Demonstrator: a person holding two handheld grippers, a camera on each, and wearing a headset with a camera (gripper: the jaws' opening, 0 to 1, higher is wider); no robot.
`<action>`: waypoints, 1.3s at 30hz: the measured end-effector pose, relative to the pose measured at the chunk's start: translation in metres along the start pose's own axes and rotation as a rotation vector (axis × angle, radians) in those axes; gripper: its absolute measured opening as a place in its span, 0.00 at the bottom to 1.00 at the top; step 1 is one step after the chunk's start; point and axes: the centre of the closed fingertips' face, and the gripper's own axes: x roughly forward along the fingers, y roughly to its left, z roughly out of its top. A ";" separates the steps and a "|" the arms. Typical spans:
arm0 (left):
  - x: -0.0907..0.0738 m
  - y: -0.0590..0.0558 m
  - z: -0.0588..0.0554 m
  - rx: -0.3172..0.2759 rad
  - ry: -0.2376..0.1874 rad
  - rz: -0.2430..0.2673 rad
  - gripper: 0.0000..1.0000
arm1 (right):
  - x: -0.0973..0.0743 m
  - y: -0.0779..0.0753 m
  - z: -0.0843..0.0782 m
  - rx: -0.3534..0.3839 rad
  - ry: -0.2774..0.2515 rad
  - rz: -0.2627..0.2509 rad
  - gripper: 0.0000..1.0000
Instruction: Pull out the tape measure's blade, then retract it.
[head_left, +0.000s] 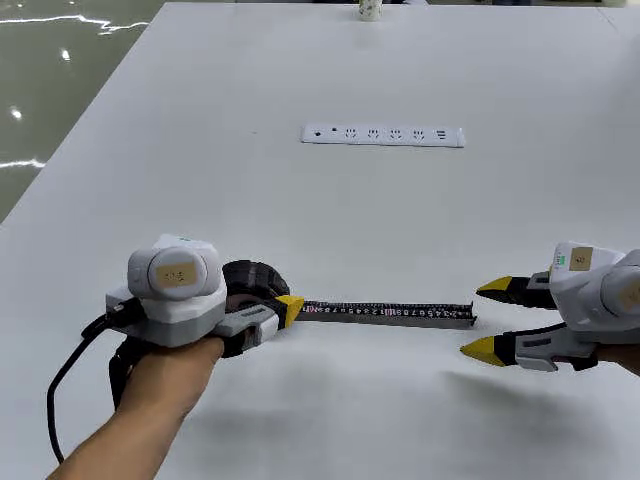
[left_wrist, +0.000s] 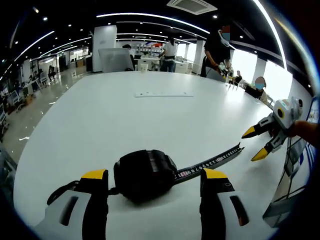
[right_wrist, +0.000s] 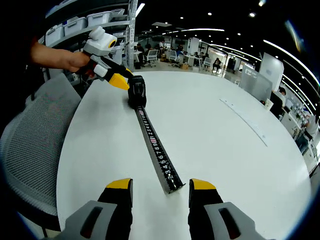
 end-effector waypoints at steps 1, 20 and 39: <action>0.001 0.001 0.000 -0.002 0.000 0.003 0.70 | 0.002 -0.002 -0.002 -0.009 0.008 0.003 0.41; 0.012 0.006 0.001 -0.046 0.002 0.040 0.63 | 0.010 -0.020 -0.013 -0.024 0.023 0.033 0.22; 0.023 0.010 0.000 -0.067 0.015 0.064 0.60 | 0.021 -0.019 -0.016 0.003 0.021 0.063 0.15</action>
